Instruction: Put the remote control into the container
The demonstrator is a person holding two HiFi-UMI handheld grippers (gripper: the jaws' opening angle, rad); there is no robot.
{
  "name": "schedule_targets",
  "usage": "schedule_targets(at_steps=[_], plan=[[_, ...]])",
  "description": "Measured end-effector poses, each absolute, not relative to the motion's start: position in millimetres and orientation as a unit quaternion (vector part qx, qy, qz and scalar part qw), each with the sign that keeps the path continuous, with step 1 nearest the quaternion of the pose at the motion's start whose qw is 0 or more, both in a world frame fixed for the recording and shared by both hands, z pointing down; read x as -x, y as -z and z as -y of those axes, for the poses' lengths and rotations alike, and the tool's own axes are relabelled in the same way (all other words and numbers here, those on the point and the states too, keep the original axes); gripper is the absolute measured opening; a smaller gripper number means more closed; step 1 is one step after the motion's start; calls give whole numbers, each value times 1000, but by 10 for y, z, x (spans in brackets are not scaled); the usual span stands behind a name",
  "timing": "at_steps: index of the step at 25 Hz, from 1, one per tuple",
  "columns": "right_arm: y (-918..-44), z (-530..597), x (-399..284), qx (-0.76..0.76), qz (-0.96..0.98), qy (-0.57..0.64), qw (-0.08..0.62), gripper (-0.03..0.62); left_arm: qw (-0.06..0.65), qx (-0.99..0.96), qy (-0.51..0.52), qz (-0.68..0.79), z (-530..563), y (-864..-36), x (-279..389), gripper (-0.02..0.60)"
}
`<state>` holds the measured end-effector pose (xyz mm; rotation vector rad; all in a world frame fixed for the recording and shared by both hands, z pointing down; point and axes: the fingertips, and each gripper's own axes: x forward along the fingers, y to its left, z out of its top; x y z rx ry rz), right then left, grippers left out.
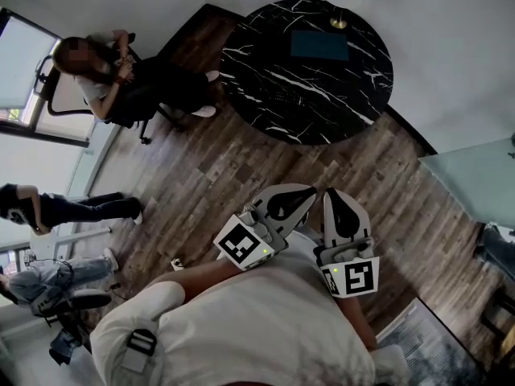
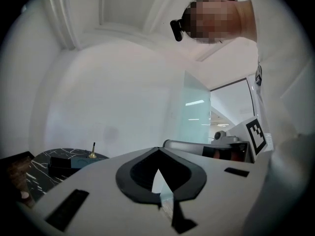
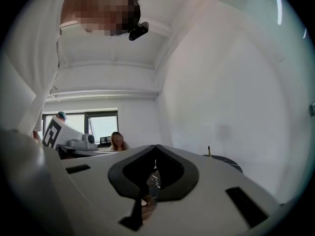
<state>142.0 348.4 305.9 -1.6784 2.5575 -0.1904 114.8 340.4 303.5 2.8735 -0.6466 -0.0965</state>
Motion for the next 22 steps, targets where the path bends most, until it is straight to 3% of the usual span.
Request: schedule_targets(at_steps=[9, 22], plan=[[-3072, -3147, -1505, 539, -838, 71, 46, 10, 88, -964, 33, 250, -3038, -2980, -1135, 6], [-3050, -1578, -873, 518, -854, 51, -6, 9, 104, -950, 66, 286, -1433, -2978, -398, 6]])
